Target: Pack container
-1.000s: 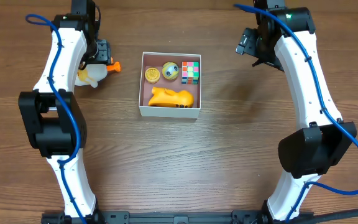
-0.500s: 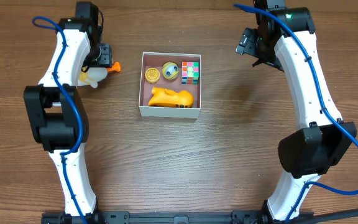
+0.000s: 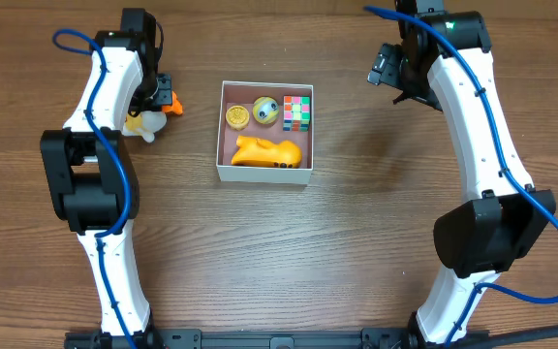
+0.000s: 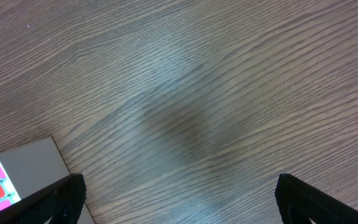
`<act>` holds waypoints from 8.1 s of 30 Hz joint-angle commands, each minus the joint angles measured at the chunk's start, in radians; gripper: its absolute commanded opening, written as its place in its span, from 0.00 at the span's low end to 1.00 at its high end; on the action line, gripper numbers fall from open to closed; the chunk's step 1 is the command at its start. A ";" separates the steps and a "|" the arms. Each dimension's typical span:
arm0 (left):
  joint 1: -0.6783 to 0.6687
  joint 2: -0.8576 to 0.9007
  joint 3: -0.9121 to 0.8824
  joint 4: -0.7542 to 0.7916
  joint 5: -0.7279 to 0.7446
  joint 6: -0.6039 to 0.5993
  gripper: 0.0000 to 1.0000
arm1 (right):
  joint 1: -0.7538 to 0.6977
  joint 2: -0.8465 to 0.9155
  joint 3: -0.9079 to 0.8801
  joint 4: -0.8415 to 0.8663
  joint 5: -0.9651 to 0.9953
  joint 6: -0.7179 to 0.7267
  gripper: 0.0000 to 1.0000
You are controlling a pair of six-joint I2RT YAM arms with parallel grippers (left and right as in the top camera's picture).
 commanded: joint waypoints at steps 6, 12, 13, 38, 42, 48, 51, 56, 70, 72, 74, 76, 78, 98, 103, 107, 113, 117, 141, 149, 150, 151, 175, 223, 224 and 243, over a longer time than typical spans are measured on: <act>0.003 0.020 0.018 -0.085 0.132 -0.082 0.04 | 0.002 -0.003 0.027 0.005 0.003 0.008 1.00; 0.002 -0.013 0.126 -0.160 0.151 -0.078 0.04 | 0.002 -0.003 0.027 0.005 0.003 0.008 1.00; 0.002 -0.022 0.153 -0.171 0.152 -0.078 0.04 | 0.002 -0.003 0.027 0.005 0.003 0.008 1.00; -0.299 -0.130 0.488 -0.401 0.372 0.002 0.04 | 0.002 -0.003 0.027 0.005 0.003 0.008 1.00; -0.383 -0.130 0.488 -0.380 0.303 0.002 0.04 | 0.002 -0.003 0.027 0.005 0.003 0.008 1.00; -0.467 -0.129 0.452 -0.304 0.131 0.001 0.05 | 0.002 -0.003 0.027 0.005 0.003 0.008 1.00; -0.473 -0.129 0.409 -0.243 0.120 0.000 0.05 | 0.002 -0.003 0.027 0.005 0.003 0.008 1.00; -0.474 -0.129 0.322 -0.169 0.118 -0.022 0.04 | 0.002 -0.003 0.027 0.005 0.003 0.008 1.00; -0.497 -0.129 0.130 -0.025 0.118 -0.113 0.04 | 0.002 -0.003 0.027 0.005 0.003 0.008 1.00; -0.510 -0.129 0.130 -0.024 0.121 -0.116 0.04 | 0.002 -0.003 0.027 0.005 0.003 0.008 1.00; -0.529 -0.129 0.129 -0.025 0.120 -0.116 0.04 | 0.002 -0.003 0.027 0.005 0.003 0.008 1.00; -0.553 -0.129 0.128 -0.024 0.120 -0.116 0.04 | 0.002 -0.003 0.027 0.005 0.003 0.008 1.00; -0.571 -0.129 0.124 -0.024 0.114 -0.119 0.04 | 0.002 -0.003 0.027 0.005 0.003 0.008 1.00; -0.581 -0.129 -0.067 0.037 0.071 -0.162 0.06 | 0.002 -0.003 0.027 0.005 0.003 0.008 1.00; -0.581 -0.129 -0.153 0.063 0.071 -0.164 0.05 | 0.002 -0.003 0.027 0.005 0.003 0.008 1.00; -0.581 -0.129 -0.215 0.095 0.072 -0.165 0.05 | 0.002 -0.003 0.027 0.005 0.003 0.008 1.00; -0.581 -0.129 -0.292 0.140 0.071 -0.168 0.08 | 0.002 -0.003 0.027 0.005 0.003 0.008 1.00; -0.581 -0.129 -0.295 0.154 0.071 -0.167 0.40 | 0.002 -0.003 0.027 0.005 0.003 0.008 1.00; -0.581 -0.130 -0.163 0.107 0.071 -0.164 0.66 | 0.002 -0.003 0.027 0.005 0.003 0.008 1.00; -0.581 -0.130 -0.130 0.093 0.071 -0.164 0.66 | 0.002 -0.003 0.027 0.005 0.003 0.008 1.00; -0.581 -0.130 -0.130 0.094 0.071 -0.164 0.66 | 0.002 -0.003 0.027 0.005 0.002 0.008 1.00; -0.581 -0.130 -0.130 0.094 0.071 -0.164 0.66 | 0.002 -0.003 0.027 0.005 0.003 0.008 1.00; -0.566 -0.137 0.322 -0.224 -0.114 -0.220 0.65 | 0.002 -0.003 0.027 0.005 0.002 0.008 1.00; -0.303 -0.524 0.331 -0.216 -0.146 -0.344 1.00 | 0.002 -0.003 0.027 0.005 0.003 0.008 1.00; -0.295 -0.571 0.275 -0.175 -0.146 -0.343 1.00 | 0.002 -0.003 0.027 0.005 0.003 0.008 1.00; -0.047 -1.753 -1.283 0.615 0.047 -0.290 1.00 | 0.002 -0.003 0.027 0.005 0.003 0.008 1.00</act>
